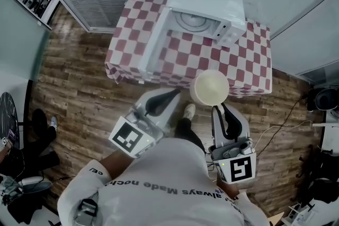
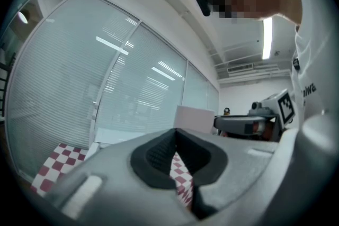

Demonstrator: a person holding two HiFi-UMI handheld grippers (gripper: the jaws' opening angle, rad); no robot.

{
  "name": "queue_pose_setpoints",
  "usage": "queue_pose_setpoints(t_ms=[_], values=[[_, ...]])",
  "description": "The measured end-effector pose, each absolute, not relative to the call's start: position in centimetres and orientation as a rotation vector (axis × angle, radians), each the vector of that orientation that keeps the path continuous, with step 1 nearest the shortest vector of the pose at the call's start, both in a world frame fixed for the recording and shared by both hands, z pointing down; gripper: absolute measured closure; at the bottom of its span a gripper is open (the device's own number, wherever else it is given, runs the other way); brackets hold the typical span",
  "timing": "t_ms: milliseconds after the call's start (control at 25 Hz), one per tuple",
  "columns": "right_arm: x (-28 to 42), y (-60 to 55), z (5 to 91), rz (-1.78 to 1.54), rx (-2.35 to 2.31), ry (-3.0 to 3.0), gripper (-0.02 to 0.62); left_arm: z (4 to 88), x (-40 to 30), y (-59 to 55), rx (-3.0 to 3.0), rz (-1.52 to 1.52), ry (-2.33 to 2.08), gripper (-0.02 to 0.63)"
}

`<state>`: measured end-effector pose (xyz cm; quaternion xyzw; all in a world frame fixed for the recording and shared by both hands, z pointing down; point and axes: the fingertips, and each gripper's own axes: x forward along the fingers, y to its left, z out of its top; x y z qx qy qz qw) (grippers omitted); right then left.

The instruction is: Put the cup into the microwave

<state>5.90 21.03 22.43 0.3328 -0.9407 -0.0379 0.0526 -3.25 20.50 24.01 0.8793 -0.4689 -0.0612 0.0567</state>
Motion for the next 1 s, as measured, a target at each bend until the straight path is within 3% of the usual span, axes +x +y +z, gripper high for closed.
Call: queue_pose_setpoints(t_ms=[1000], values=[[12.6,0.3,20.3,-0.126,0.976,-2.942,0.548,22.1,3.8,0.2,2.640,-0.177,-1.494,0.601]])
